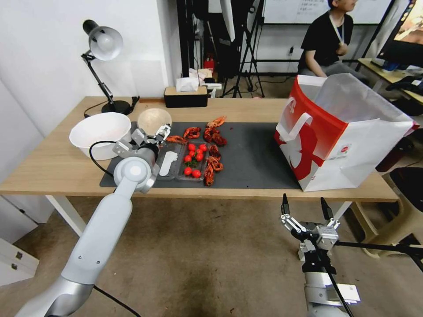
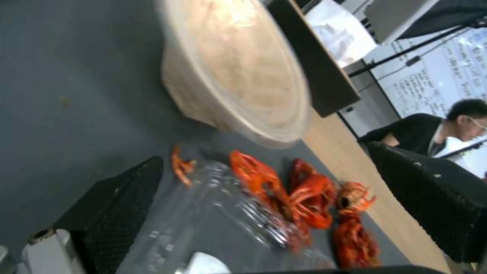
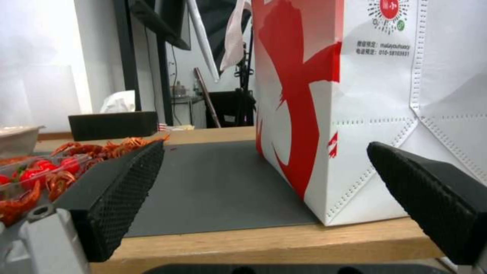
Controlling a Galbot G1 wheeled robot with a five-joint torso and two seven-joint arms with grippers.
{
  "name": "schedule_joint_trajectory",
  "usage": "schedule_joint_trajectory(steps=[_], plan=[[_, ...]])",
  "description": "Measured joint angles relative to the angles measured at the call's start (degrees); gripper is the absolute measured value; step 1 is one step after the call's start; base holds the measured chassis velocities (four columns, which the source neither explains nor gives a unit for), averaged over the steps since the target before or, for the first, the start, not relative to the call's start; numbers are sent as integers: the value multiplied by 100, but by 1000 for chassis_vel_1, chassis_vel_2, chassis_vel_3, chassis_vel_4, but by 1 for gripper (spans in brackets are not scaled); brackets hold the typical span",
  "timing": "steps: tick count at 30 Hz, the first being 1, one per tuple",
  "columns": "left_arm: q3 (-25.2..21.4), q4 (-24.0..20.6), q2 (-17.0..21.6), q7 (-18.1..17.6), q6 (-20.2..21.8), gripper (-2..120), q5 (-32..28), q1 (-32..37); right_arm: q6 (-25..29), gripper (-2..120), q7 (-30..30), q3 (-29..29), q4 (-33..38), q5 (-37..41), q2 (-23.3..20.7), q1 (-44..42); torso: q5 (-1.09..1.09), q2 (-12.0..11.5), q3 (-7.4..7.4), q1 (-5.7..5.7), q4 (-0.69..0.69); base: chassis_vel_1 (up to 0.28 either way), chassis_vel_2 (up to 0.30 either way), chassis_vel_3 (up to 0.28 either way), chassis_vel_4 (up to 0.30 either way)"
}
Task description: Pick up the trash from the table and place it into the takeout bag.
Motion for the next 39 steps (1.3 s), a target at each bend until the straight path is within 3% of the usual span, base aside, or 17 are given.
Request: schedule_joint_trajectory(steps=[12, 15, 20, 27, 32, 36, 39], plan=[[-35, 593, -48, 134, 17, 99, 14, -445, 13, 100, 0, -36, -45, -59, 23, -4, 0, 0, 0, 0, -1, 0, 0, 0, 0], [-38, 654, -76, 126, -18, 84, -42, -478, 13, 100, -28, -21, -11, -23, -23, -59, 0, 0, 0, 1, -2, 0, 0, 0, 0], [-41, 657, -80, 130, -34, 72, -51, -451, -66, 100, -207, 63, 54, 127, -166, -46, 0, 0, 0, 0, -1, 0, 0, 0, 0], [-69, 658, -98, 136, -60, 41, -54, -483, -494, 100, -614, 178, 261, 506, -611, -59, 1, 0, 0, 0, -1, 0, 0, 0, 0], [-80, 679, -93, 91, -63, 28, -27, -498, -507, 100, -623, 200, 264, 510, -623, -61, 0, 0, 0, 1, -1, 0, 0, 0, 0], [-89, 698, -59, 75, -52, 9, -30, -492, -506, 100, -609, 183, 246, 504, -560, -61, 0, 0, 0, 0, -1, 0, 0, 0, 0], [-87, 708, -45, 87, -53, 1, -33, -492, -506, 100, -602, 178, 242, 501, -541, -56, 0, 0, 0, 0, -1, 0, 0, 0, 0]])
